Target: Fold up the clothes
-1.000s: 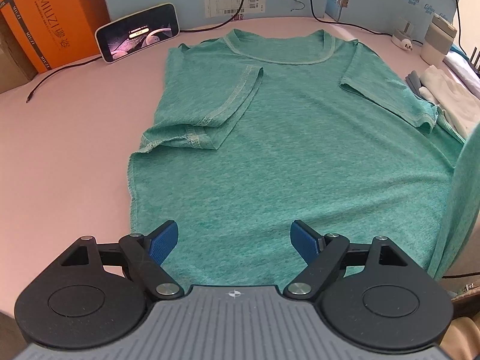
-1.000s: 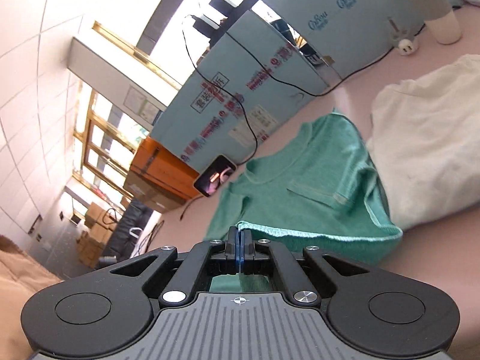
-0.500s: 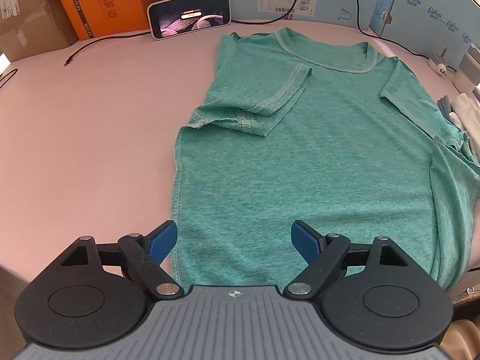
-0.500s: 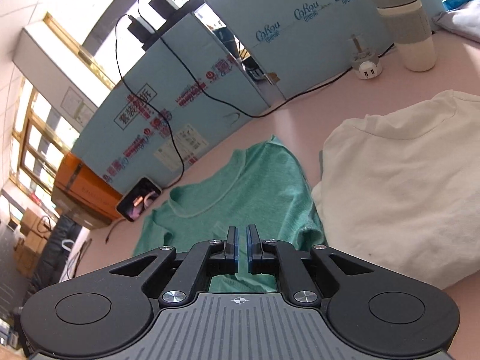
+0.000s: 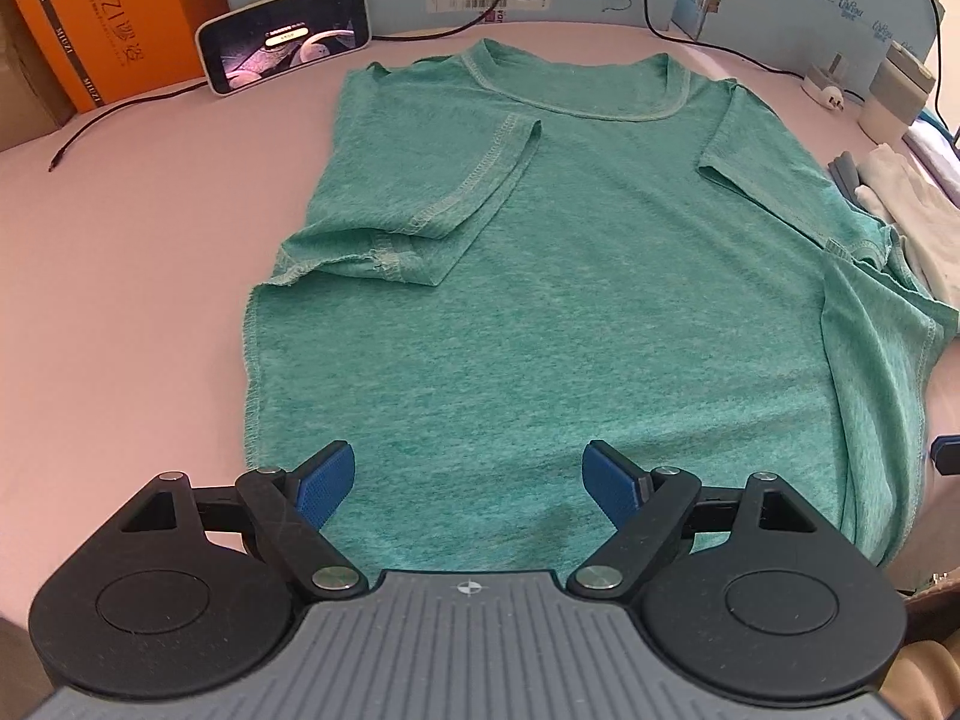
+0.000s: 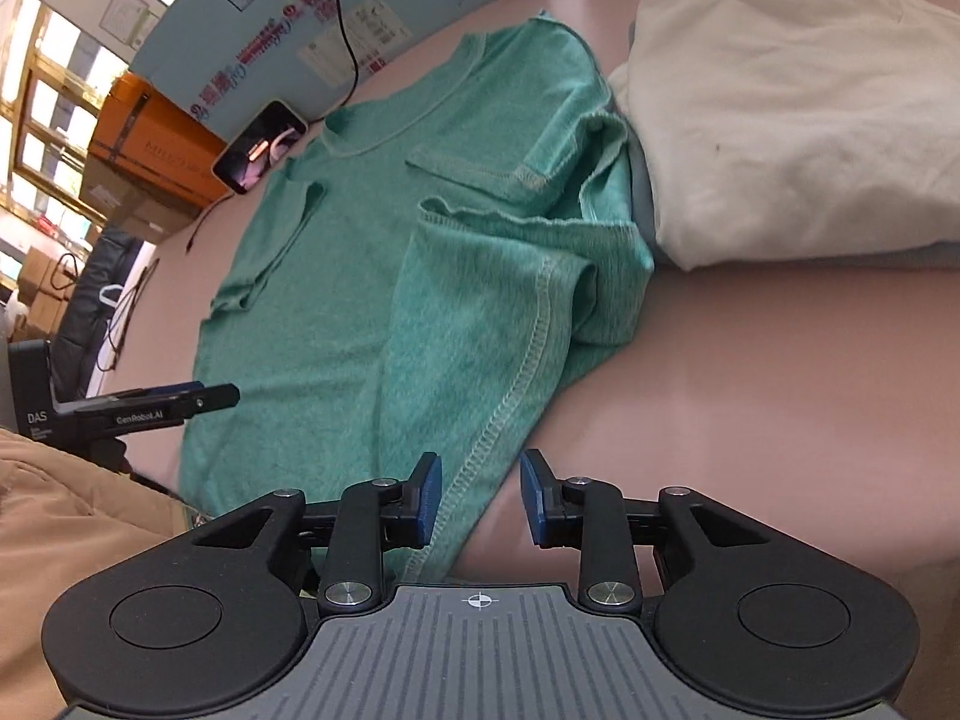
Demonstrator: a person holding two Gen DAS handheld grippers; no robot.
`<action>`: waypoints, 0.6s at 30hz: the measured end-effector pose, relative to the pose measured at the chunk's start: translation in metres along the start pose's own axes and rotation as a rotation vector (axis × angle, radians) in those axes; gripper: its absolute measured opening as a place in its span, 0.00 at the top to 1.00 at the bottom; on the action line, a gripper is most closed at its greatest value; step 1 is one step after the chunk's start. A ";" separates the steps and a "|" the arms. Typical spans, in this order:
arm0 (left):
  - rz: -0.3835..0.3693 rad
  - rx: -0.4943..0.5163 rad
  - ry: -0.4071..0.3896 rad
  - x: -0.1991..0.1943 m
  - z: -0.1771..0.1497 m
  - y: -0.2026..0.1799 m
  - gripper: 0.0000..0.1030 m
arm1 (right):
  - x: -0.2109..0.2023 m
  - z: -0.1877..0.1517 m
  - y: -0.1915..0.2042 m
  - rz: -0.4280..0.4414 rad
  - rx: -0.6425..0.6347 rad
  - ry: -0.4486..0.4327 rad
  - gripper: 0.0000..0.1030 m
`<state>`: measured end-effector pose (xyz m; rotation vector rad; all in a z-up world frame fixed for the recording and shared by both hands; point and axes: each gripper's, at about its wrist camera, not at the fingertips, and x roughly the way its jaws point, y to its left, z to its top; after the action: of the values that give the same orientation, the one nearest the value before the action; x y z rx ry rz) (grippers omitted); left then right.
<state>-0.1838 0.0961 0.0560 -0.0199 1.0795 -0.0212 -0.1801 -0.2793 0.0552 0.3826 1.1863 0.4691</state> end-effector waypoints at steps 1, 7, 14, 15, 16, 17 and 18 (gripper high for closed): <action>0.003 -0.019 -0.002 -0.003 -0.001 0.006 0.20 | 0.001 -0.002 0.000 0.006 0.005 0.003 0.71; -0.082 -0.123 -0.013 -0.039 -0.026 0.062 0.20 | 0.005 0.002 0.010 0.011 -0.035 0.023 0.71; -0.175 -0.324 0.206 -0.028 -0.093 0.120 0.09 | 0.006 0.021 0.019 0.025 -0.061 -0.003 0.65; -0.156 -0.354 0.219 -0.023 -0.104 0.123 0.09 | 0.008 0.024 0.022 0.032 -0.072 -0.001 0.64; -0.136 -0.378 0.218 -0.018 -0.113 0.124 0.09 | 0.011 0.026 0.024 0.039 -0.083 0.001 0.63; -0.137 -0.393 0.205 -0.014 -0.119 0.123 0.09 | 0.013 0.027 0.026 0.041 -0.093 0.007 0.58; -0.151 -0.402 0.179 -0.010 -0.126 0.121 0.09 | 0.017 0.028 0.029 0.037 -0.105 0.019 0.58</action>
<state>-0.2986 0.2169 0.0022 -0.4694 1.2445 0.0590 -0.1528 -0.2466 0.0658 0.3109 1.1691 0.5656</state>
